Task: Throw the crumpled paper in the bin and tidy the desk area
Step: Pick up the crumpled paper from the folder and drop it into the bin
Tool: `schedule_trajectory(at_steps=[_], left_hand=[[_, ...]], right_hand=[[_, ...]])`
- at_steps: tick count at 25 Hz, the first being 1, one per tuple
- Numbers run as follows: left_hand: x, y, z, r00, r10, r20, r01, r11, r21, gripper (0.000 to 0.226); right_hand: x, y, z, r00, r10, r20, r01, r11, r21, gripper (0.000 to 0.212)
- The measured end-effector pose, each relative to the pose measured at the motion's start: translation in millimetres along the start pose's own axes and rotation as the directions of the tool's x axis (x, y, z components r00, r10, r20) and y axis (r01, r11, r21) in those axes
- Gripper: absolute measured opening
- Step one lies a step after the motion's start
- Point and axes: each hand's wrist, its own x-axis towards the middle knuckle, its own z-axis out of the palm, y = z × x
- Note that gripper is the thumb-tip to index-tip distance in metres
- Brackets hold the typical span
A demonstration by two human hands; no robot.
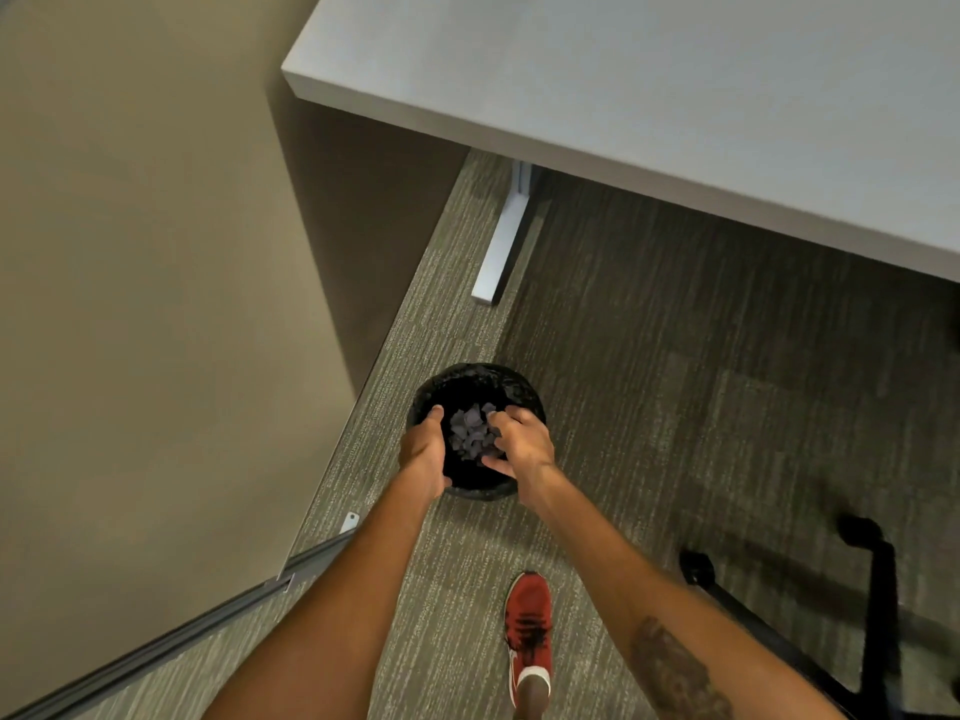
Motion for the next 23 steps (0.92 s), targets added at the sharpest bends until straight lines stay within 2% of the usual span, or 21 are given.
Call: schedule_trajectory(at_steps=[1,2,4,5,6,8,9,11,15,18,23], left_hand=[[-3.0,-2.1,3.2,1.000,0.028,-0.013,-0.027,0.999,0.026,0.058],[-7.4,-4.7,5.9,0.998,0.064,-0.029,-0.061,0.995,0.082,0.056],[-23.2,-10.3,11.0,0.971,0.230,-0.071,-0.199,0.933,0.301,0.046],[-28.5,-13.5,13.6,0.927,0.369,-0.072,-0.300,0.842,0.448,0.043],[-35.4,-16.8,15.4,0.857,0.513,-0.040,-0.392,0.700,0.597,0.043],[-49.8,-26.2,18.5,0.673,0.731,0.113,-0.503,0.340,0.795,0.047],[-55.0,-31.1,21.1,0.592,0.782,0.196,-0.515,0.180,0.838,0.050],[-69.4,-41.3,28.3,0.513,0.802,0.304,-0.489,-0.018,0.872,0.055],[-98.2,-63.2,48.8,0.394,0.826,0.403,-0.436,-0.218,0.873,0.059],[-119.6,-80.5,71.3,0.324,0.833,0.448,-0.450,-0.281,0.848,0.058],[-163.3,-118.9,119.1,0.236,0.841,0.488,-0.488,-0.331,0.807,0.061]], right_hand=[[-4.6,0.2,-3.2,0.998,-0.066,-0.002,0.065,0.990,-0.123,0.047],[-9.1,0.7,-7.5,0.985,-0.171,0.011,0.166,0.936,-0.310,0.046],[-21.5,4.1,-20.3,0.911,-0.393,0.125,0.387,0.708,-0.591,0.047],[-28.5,5.8,-26.1,0.863,-0.467,0.193,0.469,0.597,-0.651,0.048],[-33.9,6.6,-32.2,0.819,-0.519,0.243,0.521,0.498,-0.693,0.049],[-43.8,6.7,-44.3,0.740,-0.598,0.309,0.569,0.312,-0.761,0.051],[-48.3,6.6,-51.0,0.712,-0.619,0.333,0.569,0.230,-0.790,0.052],[-55.5,7.7,-67.8,0.670,-0.649,0.360,0.551,0.111,-0.827,0.054],[-68.7,10.2,-108.2,0.571,-0.748,0.339,0.503,-0.007,-0.864,0.055],[-75.9,10.6,-146.1,0.543,-0.786,0.297,0.440,-0.035,-0.897,0.055],[-100.3,15.2,-223.0,0.534,-0.815,0.226,0.384,-0.004,-0.923,0.056]])
